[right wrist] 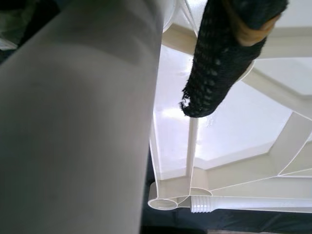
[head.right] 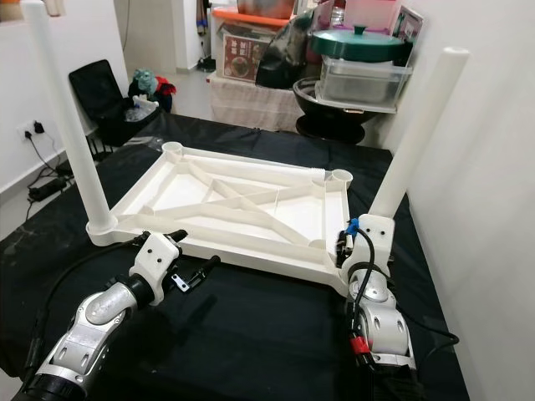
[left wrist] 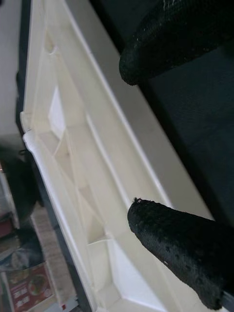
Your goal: Building children table
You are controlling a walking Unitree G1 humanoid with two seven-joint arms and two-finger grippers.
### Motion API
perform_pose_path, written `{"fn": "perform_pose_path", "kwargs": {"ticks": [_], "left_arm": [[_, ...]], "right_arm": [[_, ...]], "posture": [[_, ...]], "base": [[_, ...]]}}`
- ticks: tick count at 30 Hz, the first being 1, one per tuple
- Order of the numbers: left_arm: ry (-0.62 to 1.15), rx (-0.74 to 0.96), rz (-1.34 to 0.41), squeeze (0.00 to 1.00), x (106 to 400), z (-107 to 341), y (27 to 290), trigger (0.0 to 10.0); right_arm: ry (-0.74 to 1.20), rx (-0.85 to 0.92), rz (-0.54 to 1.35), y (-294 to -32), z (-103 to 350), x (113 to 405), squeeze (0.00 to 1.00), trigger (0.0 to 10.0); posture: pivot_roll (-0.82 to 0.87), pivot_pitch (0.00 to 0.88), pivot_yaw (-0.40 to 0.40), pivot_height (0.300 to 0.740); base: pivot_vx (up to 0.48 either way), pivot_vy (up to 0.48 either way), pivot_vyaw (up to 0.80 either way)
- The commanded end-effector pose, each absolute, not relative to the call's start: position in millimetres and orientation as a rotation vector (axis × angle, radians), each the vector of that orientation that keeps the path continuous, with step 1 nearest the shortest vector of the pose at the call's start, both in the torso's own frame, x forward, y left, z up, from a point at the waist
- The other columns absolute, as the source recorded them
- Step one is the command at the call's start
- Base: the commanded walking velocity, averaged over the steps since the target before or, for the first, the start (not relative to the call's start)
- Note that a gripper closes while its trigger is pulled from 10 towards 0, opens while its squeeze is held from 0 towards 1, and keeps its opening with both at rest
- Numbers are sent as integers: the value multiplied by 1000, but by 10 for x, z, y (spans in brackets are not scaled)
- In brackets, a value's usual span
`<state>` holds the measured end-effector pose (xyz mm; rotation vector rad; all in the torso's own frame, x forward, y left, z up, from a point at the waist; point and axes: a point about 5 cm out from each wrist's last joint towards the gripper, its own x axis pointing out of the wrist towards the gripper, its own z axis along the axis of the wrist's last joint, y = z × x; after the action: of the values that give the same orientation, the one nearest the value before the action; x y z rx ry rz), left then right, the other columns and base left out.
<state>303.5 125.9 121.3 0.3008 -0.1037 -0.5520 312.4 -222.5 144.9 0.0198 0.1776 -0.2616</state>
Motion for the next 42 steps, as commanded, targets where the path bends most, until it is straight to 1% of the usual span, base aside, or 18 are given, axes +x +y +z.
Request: {"fn": "perform_pose_path", "kwargs": {"ticks": [1,2,3,4,9,15,16,17,18,32,35,36,37,38,39,40,41,42], "left_arm": [[-84,303,-552,0,3011,1168,1294,10000],[-82,302,-553,0,3012,1165,1288,10000],[-87,304,-564,0,3018,1168,1245,10000],[-87,304,-564,0,3018,1168,1245,10000],[-97,298,-569,0,3041,1186,1208,10000],[-96,301,-566,0,3023,1178,1230,10000],[-95,304,-563,0,3012,1176,1248,10000],[-95,304,-563,0,3012,1176,1248,10000],[-92,305,-557,0,3004,1171,1275,10000],[-101,298,-563,0,3036,1189,1232,10000],[-102,297,-566,0,3036,1194,1228,10000],[-102,297,-566,0,3034,1195,1230,10000],[-102,297,-566,0,3034,1195,1230,10000],[-103,292,-565,0,3024,1199,1240,10000],[-103,292,-565,0,3024,1199,1240,10000],[-104,288,-564,0,3016,1202,1247,10000],[-104,288,-564,0,3016,1202,1247,10000],[-101,291,-561,0,3011,1192,1256,10000]], "right_arm": [[88,48,-120,-2040,1612,3171,0,10000],[10,71,18,-1928,1745,3150,0,10000],[-120,74,269,-1711,1956,3024,0,10000],[-120,74,269,-1711,1956,3024,0,10000],[-214,71,600,-1445,2072,2752,0,10000],[-202,26,708,-1353,1976,2656,0,10000],[-195,25,706,-1360,1952,2667,0,6980],[-195,25,706,-1360,1952,2667,0,6980],[-199,35,708,-1361,1942,2670,0,0],[-178,14,612,-1513,1906,2711,0,0],[-132,-28,502,-1574,1847,2800,0,0],[-62,-52,395,-1645,1770,2889,0,0],[-62,-52,395,-1645,1770,2889,0,0],[117,-90,-53,-2086,1551,3043,0,0],[117,-90,-53,-2086,1551,3043,0,0],[246,-128,-366,-2395,1395,3049,0,0],[246,-128,-366,-2395,1395,3049,0,0],[293,-150,-547,-2552,1346,3011,0,0]], "posture": [[45,0,-87,740],[35,0,-83,740],[32,0,-81,740],[32,0,-81,740],[33,0,-83,740],[47,0,-87,740],[52,0,-93,740],[52,0,-93,740],[54,0,-89,740],[32,0,-83,740],[33,0,-81,740],[33,0,-81,740],[33,0,-81,740],[46,0,-88,740],[46,0,-88,740],[46,0,-88,740],[46,0,-88,740],[50,0,-93,740]], "base": [[0,0,0],[0,0,0],[0,0,0],[0,0,0],[0,0,0],[0,0,0],[0,0,0],[0,0,0],[0,0,0],[0,0,0],[0,0,0],[0,0,0],[0,0,0],[0,0,0],[0,0,0],[0,0,0],[0,0,0],[0,0,0]]}}
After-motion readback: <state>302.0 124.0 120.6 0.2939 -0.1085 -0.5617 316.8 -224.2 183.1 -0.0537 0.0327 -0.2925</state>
